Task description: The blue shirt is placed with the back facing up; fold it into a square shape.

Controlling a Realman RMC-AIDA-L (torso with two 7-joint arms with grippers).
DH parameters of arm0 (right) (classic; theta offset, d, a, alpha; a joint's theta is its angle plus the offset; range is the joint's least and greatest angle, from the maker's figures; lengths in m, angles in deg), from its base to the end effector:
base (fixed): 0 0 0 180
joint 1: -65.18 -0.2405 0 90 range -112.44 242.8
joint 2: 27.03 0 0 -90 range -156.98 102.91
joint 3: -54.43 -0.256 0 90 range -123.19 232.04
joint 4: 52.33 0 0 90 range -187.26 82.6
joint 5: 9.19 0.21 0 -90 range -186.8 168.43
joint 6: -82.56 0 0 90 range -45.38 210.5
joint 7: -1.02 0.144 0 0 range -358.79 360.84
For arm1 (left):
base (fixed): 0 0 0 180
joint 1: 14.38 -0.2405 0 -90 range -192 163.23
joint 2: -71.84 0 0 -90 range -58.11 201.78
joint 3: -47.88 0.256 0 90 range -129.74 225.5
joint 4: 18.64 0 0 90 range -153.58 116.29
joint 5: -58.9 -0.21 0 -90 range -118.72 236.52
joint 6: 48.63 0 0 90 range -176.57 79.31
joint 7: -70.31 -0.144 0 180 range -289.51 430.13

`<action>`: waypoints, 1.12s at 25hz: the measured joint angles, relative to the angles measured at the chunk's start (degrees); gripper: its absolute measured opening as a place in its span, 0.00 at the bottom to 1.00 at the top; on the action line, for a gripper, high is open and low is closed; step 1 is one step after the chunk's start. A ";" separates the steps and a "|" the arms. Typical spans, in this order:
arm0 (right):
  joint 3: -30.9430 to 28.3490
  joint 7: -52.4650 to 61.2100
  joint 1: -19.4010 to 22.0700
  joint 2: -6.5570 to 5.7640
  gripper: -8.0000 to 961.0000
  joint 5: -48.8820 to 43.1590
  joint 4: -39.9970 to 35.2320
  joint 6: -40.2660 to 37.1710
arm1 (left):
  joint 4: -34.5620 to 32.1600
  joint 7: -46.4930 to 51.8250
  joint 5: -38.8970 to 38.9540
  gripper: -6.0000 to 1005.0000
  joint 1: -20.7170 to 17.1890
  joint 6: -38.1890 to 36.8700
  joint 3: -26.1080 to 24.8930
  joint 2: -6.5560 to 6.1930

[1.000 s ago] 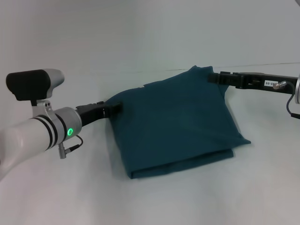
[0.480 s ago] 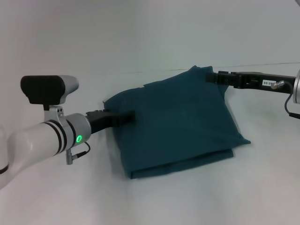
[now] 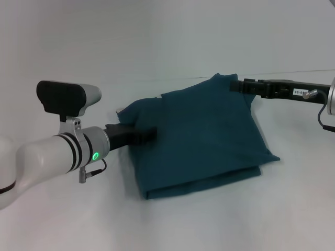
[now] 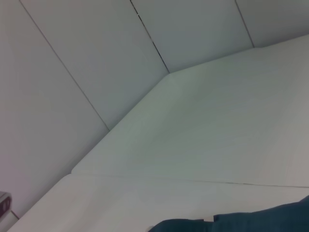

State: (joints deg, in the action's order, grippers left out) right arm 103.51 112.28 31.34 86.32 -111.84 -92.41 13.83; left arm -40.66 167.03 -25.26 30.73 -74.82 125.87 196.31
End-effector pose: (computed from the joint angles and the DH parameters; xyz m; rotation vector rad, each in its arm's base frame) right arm 0.2523 0.4056 0.0492 -2.2986 1.1514 0.7481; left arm -0.2153 0.4193 -0.1091 -2.2232 -1.0470 -0.3859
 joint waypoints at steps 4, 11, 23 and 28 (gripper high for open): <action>-0.04 0.00 0.02 0.00 0.67 0.00 0.00 0.02 | -0.39 -0.02 -0.08 0.69 0.06 0.00 0.05 -0.02; -0.04 0.01 0.00 0.00 0.67 0.00 0.00 0.56 | -0.48 -0.16 -0.13 0.38 0.15 0.37 0.11 -0.03; -0.04 0.00 0.00 0.00 0.67 0.00 0.01 0.80 | -0.31 -0.22 -0.13 0.07 0.47 0.60 0.14 -0.15; 0.29 0.76 0.28 -0.33 0.67 -0.01 0.19 0.23 | -0.50 -0.85 -0.13 0.03 0.53 0.86 -0.34 -0.30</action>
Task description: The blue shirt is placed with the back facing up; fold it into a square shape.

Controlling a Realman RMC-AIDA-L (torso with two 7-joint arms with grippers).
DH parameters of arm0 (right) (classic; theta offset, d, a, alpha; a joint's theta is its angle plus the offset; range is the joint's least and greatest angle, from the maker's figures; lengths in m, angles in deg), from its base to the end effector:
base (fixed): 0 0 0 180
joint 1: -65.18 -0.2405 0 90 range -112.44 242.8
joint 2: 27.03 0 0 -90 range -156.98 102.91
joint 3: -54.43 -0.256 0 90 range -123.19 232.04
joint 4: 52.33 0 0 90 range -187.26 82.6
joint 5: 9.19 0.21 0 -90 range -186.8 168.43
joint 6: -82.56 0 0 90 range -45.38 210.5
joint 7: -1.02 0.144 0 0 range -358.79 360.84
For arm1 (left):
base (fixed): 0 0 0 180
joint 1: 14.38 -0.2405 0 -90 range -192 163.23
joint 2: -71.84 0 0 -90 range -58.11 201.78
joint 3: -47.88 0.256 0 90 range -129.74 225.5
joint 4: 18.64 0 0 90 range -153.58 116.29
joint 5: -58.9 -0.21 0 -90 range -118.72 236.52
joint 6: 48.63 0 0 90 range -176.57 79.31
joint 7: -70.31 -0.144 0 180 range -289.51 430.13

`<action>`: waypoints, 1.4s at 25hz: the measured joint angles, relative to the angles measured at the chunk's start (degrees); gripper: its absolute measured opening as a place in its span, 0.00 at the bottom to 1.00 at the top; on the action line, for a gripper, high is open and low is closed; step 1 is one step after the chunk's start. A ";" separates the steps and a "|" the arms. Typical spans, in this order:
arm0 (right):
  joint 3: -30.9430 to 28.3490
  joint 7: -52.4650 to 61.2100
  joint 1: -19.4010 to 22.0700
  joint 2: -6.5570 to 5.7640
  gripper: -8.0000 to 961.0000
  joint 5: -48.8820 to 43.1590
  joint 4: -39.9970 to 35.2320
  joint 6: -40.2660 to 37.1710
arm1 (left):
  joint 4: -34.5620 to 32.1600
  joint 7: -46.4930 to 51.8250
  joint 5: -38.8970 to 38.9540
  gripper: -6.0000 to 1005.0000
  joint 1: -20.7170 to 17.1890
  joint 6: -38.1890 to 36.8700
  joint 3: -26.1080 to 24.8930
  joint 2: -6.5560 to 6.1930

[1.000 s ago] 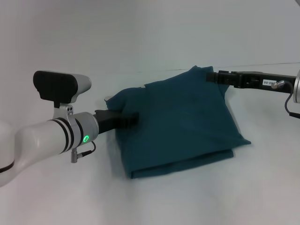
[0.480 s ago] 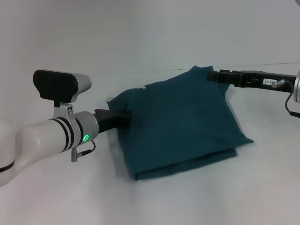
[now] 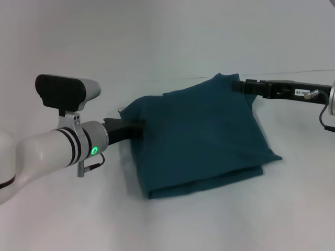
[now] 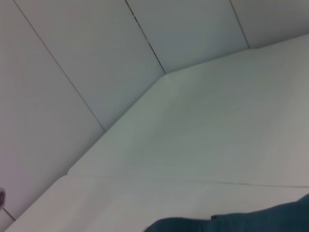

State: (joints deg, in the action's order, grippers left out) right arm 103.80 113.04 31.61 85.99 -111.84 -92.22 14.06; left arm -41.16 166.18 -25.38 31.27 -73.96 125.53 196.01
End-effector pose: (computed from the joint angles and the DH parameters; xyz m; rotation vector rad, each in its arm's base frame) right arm 0.2557 0.4048 0.0504 -2.2882 1.1718 0.7413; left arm -0.2120 0.4256 -0.1039 -2.2142 -1.0093 -0.3836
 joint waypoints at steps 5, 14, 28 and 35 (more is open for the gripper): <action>-0.20 2.13 0.26 -0.37 0.67 -1.28 0.30 -1.16 | -0.77 -0.78 0.00 0.03 0.16 1.33 -0.35 -0.18; -0.31 12.12 -0.19 -1.06 0.67 -10.65 0.29 -0.78 | -1.62 -1.40 -0.08 0.03 0.33 1.92 -1.21 -1.21; 0.20 17.51 -4.06 1.35 0.67 -18.84 5.63 8.76 | -2.11 -2.07 -0.76 0.03 1.21 1.90 -1.90 -3.14; 0.46 17.15 -6.19 2.14 0.67 -19.47 9.69 14.44 | -2.28 -2.05 -1.41 0.03 1.20 1.87 -1.90 -3.10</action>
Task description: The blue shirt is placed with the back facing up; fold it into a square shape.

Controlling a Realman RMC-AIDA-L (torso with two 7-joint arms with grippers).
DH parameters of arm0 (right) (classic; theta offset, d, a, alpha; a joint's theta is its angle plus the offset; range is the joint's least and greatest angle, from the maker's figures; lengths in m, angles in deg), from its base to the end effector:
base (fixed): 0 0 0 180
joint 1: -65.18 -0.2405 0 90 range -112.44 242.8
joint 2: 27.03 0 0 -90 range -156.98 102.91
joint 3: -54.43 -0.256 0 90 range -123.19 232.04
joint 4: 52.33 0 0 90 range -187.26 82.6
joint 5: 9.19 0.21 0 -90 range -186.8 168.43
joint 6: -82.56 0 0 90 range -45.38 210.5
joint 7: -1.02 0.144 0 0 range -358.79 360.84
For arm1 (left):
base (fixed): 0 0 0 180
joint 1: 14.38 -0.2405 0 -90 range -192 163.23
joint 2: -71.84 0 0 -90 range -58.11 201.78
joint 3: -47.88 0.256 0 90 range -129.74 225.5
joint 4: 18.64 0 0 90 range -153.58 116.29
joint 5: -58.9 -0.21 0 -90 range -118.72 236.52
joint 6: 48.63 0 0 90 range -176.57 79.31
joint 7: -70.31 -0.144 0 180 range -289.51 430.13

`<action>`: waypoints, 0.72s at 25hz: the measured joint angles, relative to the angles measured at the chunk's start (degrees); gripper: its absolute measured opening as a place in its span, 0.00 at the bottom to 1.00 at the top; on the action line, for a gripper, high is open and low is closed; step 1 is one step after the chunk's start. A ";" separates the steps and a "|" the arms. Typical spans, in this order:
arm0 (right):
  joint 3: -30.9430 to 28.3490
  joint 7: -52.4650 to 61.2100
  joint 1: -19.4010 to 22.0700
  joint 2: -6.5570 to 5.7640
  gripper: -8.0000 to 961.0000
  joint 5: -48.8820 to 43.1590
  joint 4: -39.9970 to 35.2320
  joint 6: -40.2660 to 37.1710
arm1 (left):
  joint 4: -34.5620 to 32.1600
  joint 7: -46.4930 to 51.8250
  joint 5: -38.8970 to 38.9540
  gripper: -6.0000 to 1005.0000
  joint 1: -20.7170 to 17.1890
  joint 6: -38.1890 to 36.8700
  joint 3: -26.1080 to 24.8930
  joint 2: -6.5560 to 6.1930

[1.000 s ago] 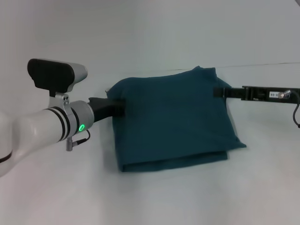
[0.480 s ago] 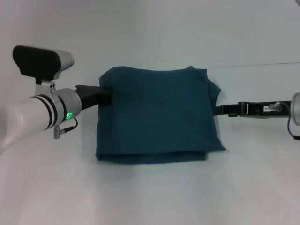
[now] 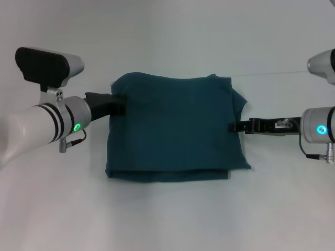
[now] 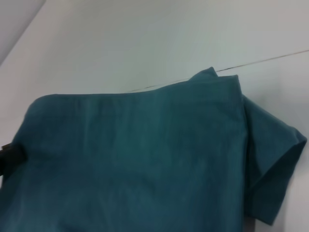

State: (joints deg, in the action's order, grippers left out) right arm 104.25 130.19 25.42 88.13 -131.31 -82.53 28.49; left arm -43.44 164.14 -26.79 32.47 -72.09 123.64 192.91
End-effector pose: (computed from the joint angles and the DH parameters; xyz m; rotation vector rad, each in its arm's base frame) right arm 0.2852 0.4142 -0.0029 -2.0996 1.5186 0.3825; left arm -0.2096 0.4530 -0.0674 -2.1575 -0.8752 -0.3686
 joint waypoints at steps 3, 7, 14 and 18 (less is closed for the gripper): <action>0.43 -0.02 -0.55 0.37 0.67 -0.02 1.01 1.95 | 0.00 -0.02 0.00 0.03 0.00 -0.01 0.00 0.01; 0.94 -0.08 -1.32 0.72 0.67 -0.04 2.08 3.78 | 0.00 -0.04 0.00 0.03 0.04 -0.01 0.00 0.04; 1.16 -0.20 -2.23 1.77 0.58 -0.03 2.73 6.10 | 0.01 0.06 0.00 0.03 0.08 -0.01 0.00 0.04; 0.97 -0.66 -2.32 2.42 0.47 0.33 2.49 6.87 | 0.01 0.09 0.01 0.03 0.09 -0.01 -0.03 0.04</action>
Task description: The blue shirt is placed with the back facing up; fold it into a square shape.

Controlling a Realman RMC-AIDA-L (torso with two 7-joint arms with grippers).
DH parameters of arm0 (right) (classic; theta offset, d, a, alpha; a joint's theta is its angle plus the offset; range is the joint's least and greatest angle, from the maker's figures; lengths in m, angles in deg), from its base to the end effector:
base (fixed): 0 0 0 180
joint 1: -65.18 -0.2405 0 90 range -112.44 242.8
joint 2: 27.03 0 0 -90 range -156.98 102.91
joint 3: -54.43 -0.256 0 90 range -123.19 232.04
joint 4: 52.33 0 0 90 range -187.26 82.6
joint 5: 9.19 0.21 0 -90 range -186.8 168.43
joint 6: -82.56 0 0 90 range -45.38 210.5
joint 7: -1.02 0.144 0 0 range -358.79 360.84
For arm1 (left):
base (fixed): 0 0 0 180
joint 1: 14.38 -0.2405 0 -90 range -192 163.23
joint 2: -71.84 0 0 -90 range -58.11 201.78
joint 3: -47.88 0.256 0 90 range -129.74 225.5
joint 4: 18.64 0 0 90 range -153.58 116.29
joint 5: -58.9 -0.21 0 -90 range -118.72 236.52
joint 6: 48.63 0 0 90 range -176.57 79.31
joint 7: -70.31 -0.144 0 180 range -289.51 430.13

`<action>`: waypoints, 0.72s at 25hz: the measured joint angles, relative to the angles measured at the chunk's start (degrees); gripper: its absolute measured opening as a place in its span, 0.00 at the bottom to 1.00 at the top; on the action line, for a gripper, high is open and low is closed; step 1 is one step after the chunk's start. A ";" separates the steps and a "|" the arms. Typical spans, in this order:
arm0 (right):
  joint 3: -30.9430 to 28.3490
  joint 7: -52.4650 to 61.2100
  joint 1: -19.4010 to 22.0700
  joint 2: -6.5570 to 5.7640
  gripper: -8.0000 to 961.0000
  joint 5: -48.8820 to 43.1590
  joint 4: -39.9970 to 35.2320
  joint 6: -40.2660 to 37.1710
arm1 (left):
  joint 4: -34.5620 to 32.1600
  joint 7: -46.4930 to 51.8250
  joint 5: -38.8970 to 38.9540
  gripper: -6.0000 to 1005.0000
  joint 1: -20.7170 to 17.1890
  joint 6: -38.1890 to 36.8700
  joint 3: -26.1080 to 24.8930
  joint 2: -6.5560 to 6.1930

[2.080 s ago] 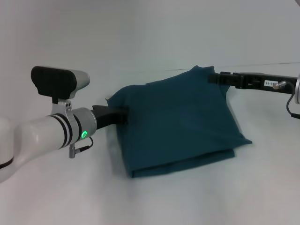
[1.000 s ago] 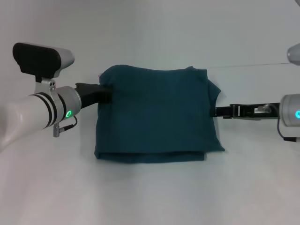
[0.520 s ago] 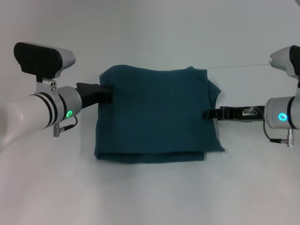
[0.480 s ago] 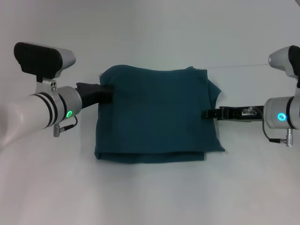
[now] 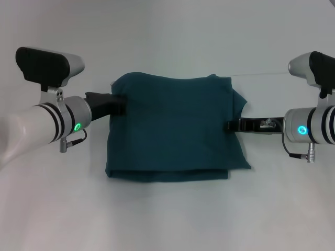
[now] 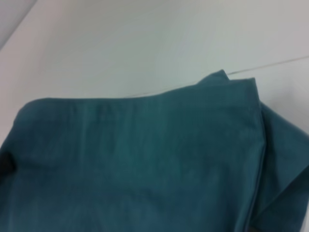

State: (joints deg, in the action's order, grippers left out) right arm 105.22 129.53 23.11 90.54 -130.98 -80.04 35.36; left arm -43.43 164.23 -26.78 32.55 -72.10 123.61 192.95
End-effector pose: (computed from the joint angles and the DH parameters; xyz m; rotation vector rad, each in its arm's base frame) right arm 0.2745 0.4223 -0.0252 -2.0678 1.4898 0.3790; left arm -0.2088 0.4532 -0.0677 -2.1577 -0.8766 -0.3708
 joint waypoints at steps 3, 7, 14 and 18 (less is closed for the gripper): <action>-0.42 -0.74 0.53 0.38 0.28 0.47 -0.85 0.32 | 0.00 -0.03 0.00 0.03 0.00 0.00 -0.40 0.00; -0.47 -0.81 0.62 0.39 0.14 0.52 -0.72 0.75 | 0.00 -0.10 0.00 0.03 0.00 0.02 -0.58 0.00; -0.52 -0.81 1.17 0.38 0.02 0.52 -0.45 2.60 | 0.00 -0.13 0.00 0.03 0.00 0.08 -0.68 0.00; -0.52 -0.81 1.19 0.35 0.01 0.52 -0.42 2.77 | 0.00 -0.15 0.00 0.03 0.00 0.10 -0.68 0.00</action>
State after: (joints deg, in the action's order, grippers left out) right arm 104.70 128.72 24.30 90.90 -130.46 -80.46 38.13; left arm -43.43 164.08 -26.78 32.55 -72.01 122.93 192.95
